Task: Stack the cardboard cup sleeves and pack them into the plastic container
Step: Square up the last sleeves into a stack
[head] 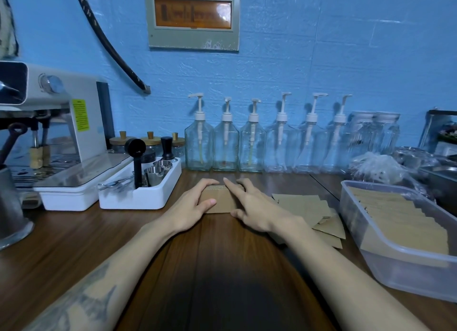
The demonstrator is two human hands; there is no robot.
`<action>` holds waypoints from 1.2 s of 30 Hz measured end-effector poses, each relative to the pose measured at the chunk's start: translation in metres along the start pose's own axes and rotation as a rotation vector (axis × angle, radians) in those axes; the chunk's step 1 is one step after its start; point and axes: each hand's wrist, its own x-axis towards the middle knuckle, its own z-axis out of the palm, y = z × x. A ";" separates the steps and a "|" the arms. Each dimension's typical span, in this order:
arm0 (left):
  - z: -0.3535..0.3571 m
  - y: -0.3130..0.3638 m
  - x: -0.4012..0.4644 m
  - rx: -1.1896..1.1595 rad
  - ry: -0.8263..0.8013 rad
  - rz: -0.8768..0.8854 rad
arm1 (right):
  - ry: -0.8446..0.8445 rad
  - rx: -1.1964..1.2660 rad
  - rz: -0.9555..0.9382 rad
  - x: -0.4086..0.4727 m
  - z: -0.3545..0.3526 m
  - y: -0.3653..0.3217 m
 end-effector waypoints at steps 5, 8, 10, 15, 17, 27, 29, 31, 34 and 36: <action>-0.001 -0.002 0.000 -0.008 0.010 0.013 | -0.011 0.082 0.015 0.001 -0.010 0.008; -0.002 -0.006 0.001 -0.010 0.016 -0.003 | 0.035 0.105 0.113 -0.006 -0.026 0.028; -0.003 -0.008 0.002 -0.016 0.018 -0.018 | 0.039 0.033 0.203 -0.011 -0.036 0.046; -0.002 -0.011 0.003 -0.021 0.023 -0.037 | -0.173 -0.059 0.447 -0.021 -0.038 0.068; -0.002 -0.011 0.003 -0.026 0.028 -0.043 | -0.241 -0.058 0.462 -0.022 -0.036 0.067; -0.001 -0.011 0.002 -0.047 0.033 -0.050 | -0.137 0.094 0.330 -0.021 -0.034 0.053; -0.001 -0.010 0.002 -0.045 0.033 -0.052 | -0.124 0.133 0.289 -0.020 -0.033 0.049; -0.001 -0.010 0.001 -0.045 0.035 -0.054 | -0.107 0.137 0.257 -0.021 -0.033 0.047; -0.001 -0.010 0.001 -0.040 0.030 -0.058 | -0.100 0.109 0.262 -0.022 -0.036 0.047; -0.002 -0.010 0.001 -0.034 0.027 -0.057 | -0.142 0.066 0.305 -0.021 -0.037 0.050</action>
